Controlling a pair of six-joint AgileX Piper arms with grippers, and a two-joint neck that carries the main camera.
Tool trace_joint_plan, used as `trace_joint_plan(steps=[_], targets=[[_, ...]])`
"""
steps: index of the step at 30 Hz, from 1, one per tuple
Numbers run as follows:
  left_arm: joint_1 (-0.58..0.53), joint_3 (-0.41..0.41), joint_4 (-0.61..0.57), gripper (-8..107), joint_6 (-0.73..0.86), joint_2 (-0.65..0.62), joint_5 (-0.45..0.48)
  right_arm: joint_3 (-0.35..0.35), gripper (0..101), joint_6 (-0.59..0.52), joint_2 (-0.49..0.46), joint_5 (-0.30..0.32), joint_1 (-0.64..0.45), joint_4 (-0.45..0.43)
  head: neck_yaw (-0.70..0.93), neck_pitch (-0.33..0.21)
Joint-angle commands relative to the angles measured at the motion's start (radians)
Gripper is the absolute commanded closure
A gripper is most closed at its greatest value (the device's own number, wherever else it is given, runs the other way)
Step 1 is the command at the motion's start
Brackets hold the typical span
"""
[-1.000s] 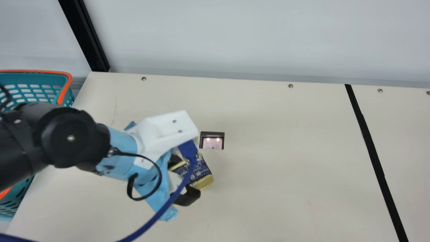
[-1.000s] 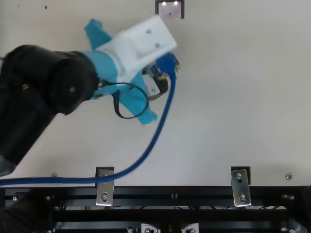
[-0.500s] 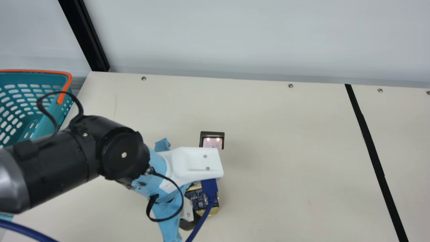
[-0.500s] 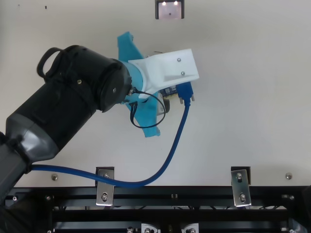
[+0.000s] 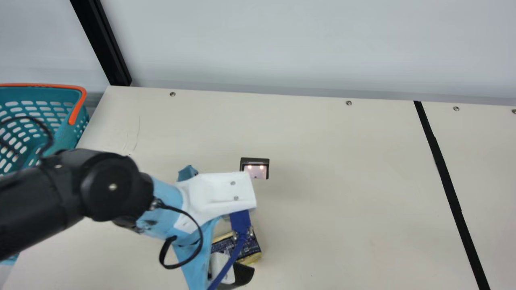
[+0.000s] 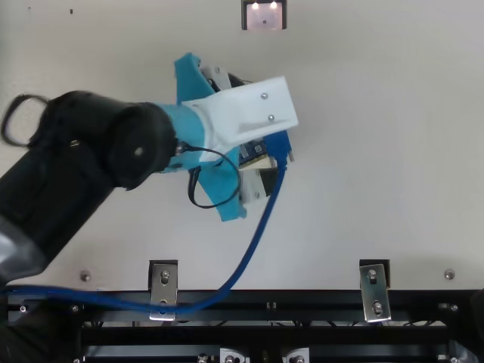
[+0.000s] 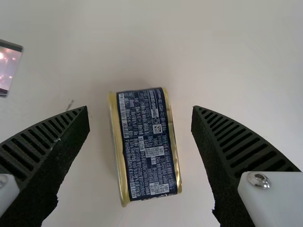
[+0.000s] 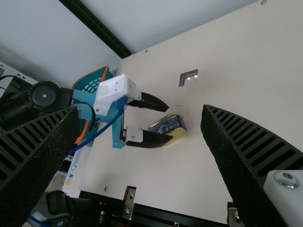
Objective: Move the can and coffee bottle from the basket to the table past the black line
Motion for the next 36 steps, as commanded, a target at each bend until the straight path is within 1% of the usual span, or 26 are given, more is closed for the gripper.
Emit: trace_joint_plan(steps=[1,4,6,13,16,17,19,22,25,26,27,30,33,36], targets=[[0.02,0.035,-0.092,9,0.051,-0.05,-0.05,0.001,0,-0.008,0.0,0.002,-0.01,0.009,-0.007,-0.001],[0.053,0.086,-0.191,9,0.124,-0.114,-0.118,-0.001,0,-0.022,0.019,-0.006,-0.012,0.015,-0.007,-0.001],[0.076,0.124,-0.26,9,0.18,-0.158,-0.166,-0.003,0,-0.043,0.048,-0.019,-0.014,0.021,-0.007,-0.001],[0.159,0.255,-0.513,9,0.369,-0.321,-0.3,-0.018,0,-0.148,0.204,-0.082,-0.005,0.029,-0.007,-0.001],[0.191,0.303,-0.645,9,0.436,-0.399,-0.372,-0.025,0,-0.195,0.281,-0.111,0.0,0.03,-0.007,-0.001],[0.18,0.276,-0.508,9,0.383,-0.346,-0.324,-0.023,0,-0.171,0.226,-0.101,-0.002,0.029,-0.007,-0.001],[0.191,0.3,-0.578,9,0.419,-0.387,-0.362,-0.025,0,-0.196,0.268,-0.122,0.0,0.029,-0.007,-0.001],[0.191,0.302,-0.639,9,0.436,-0.399,-0.37,-0.025,0,-0.196,0.284,-0.116,0.0,0.027,-0.007,-0.001],[0.191,0.302,-0.644,9,0.436,-0.399,-0.37,-0.025,0,-0.196,0.282,-0.118,0.0,0.029,-0.007,-0.001],[0.178,0.292,-0.592,9,0.375,-0.407,-0.374,-0.025,0,-0.196,0.282,-0.118,0.0,0.029,-0.007,-0.001],[0.175,0.292,-0.589,9,0.377,-0.406,-0.382,-0.024,0,-0.203,0.284,-0.117,-0.007,0.035,-0.007,-0.001],[0.137,0.295,-0.529,9,0.359,-0.397,-0.456,-0.029,0,-0.221,0.303,-0.111,0.0,0.025,-0.007,-0.001],[0.09,0.302,-0.401,9,0.311,-0.375,-0.576,-0.039,0,-0.252,0.342,-0.103,0.021,0.01,-0.007,-0.001],[0.07,0.318,-0.275,9,0.263,-0.343,-0.689,-0.055,0,-0.296,0.396,-0.09,0.041,0.002,-0.007,-0.001]])
